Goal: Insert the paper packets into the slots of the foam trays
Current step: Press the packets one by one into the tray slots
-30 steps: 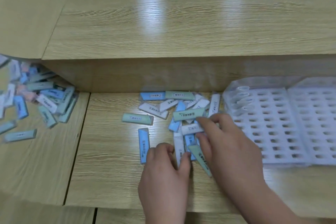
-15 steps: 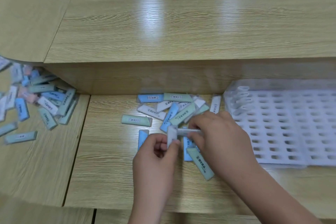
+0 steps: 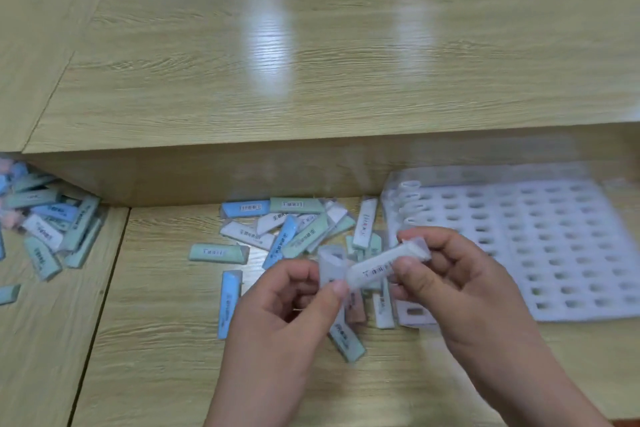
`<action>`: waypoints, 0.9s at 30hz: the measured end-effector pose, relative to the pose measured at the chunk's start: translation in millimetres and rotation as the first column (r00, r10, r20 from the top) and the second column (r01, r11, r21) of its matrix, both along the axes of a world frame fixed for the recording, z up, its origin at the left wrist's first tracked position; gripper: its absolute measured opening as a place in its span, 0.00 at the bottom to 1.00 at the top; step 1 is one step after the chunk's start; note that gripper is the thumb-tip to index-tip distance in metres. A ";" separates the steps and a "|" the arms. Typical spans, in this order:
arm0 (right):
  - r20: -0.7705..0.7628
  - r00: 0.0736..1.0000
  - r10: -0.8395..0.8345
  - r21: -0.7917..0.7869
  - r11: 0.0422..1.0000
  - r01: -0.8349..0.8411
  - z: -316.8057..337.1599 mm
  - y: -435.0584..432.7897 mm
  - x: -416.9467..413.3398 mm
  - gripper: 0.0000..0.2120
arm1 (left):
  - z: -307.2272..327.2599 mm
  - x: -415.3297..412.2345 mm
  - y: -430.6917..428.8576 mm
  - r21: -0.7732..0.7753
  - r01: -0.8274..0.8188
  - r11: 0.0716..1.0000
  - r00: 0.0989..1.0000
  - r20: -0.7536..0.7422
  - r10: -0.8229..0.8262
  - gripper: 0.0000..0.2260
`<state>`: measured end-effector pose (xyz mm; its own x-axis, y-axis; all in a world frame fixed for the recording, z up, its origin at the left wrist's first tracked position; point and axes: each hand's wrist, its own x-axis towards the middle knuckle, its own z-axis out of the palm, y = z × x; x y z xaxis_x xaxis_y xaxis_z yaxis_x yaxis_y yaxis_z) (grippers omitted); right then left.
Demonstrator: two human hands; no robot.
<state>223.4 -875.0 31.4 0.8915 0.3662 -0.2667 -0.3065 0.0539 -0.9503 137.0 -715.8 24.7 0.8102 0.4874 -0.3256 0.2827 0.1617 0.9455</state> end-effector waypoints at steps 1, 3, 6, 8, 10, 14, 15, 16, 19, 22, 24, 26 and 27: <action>0.015 0.997 -0.074 -0.029 0.997 0.075 0.3 -9.8 1.7 0.14 | 1.0 3.3 -3.9 0.010 0.046 0.999 0.999 0.001 -0.046 0.07; 0.080 0.978 -0.192 -0.126 0.972 0.201 0.4 -28.8 9.0 0.12 | 2.8 9.8 -10.9 0.078 0.083 0.994 0.996 0.011 -0.084 0.09; 0.236 0.953 -0.192 -0.293 0.921 0.258 -3.6 -48.0 23.5 0.08 | 8.7 23.6 -25.0 0.192 0.081 0.978 0.995 0.034 -0.089 0.11; 0.309 0.943 -0.122 -0.358 0.904 0.235 -6.3 -51.6 31.2 0.09 | 8.9 32.3 -35.0 0.291 0.067 0.954 0.996 0.040 -0.083 0.08; 0.369 0.929 -0.015 -0.409 0.895 0.177 -9.5 -51.1 35.4 0.10 | 5.7 39.1 -43.1 0.404 0.083 0.911 0.994 0.026 -0.102 0.04; 0.447 0.888 0.105 -0.450 0.885 0.122 -22.1 -44.8 40.0 0.12 | -2.3 50.1 -52.6 0.524 0.091 0.847 0.994 0.009 -0.112 0.03; 0.477 0.871 0.116 -0.456 0.880 0.133 -25.2 -42.9 40.9 0.13 | -4.4 53.2 -54.5 0.546 0.083 0.834 0.995 0.006 -0.103 0.03; 0.505 0.853 0.131 -0.471 0.870 0.146 -28.1 -41.6 41.9 0.12 | -7.2 56.0 -56.3 0.559 0.071 0.826 0.996 0.003 -0.087 0.03; 0.561 0.801 0.208 -0.532 0.832 0.157 -34.8 -42.1 44.8 0.09 | -15.6 62.1 -60.4 0.588 0.075 0.805 0.997 -0.039 -0.064 0.05; 0.605 0.730 0.318 -0.591 0.794 0.144 -37.9 -42.8 48.6 0.10 | -23.9 62.7 -60.7 0.671 0.126 0.731 0.992 -0.088 -0.090 0.04; 0.629 0.674 0.388 -0.624 0.769 0.139 -38.8 -39.6 50.2 0.12 | -28.0 61.7 -60.0 0.743 0.160 0.650 0.987 -0.118 -0.109 0.03; 0.633 0.662 0.401 -0.633 0.761 0.144 -41.0 -36.6 50.7 0.13 | -31.4 60.4 -60.0 0.785 0.183 0.592 0.983 -0.141 -0.117 0.05; 0.626 0.682 0.379 -0.628 0.764 0.151 -41.5 -36.1 50.6 0.13 | -32.0 60.3 -60.4 0.800 0.197 0.567 0.980 -0.155 -0.123 0.05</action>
<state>274.0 -911.0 -10.1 0.8540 0.4784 0.2044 0.4796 -0.5716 -0.6658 197.3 -776.2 -7.3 0.8937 0.4422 0.0760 0.2991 -0.7134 0.6338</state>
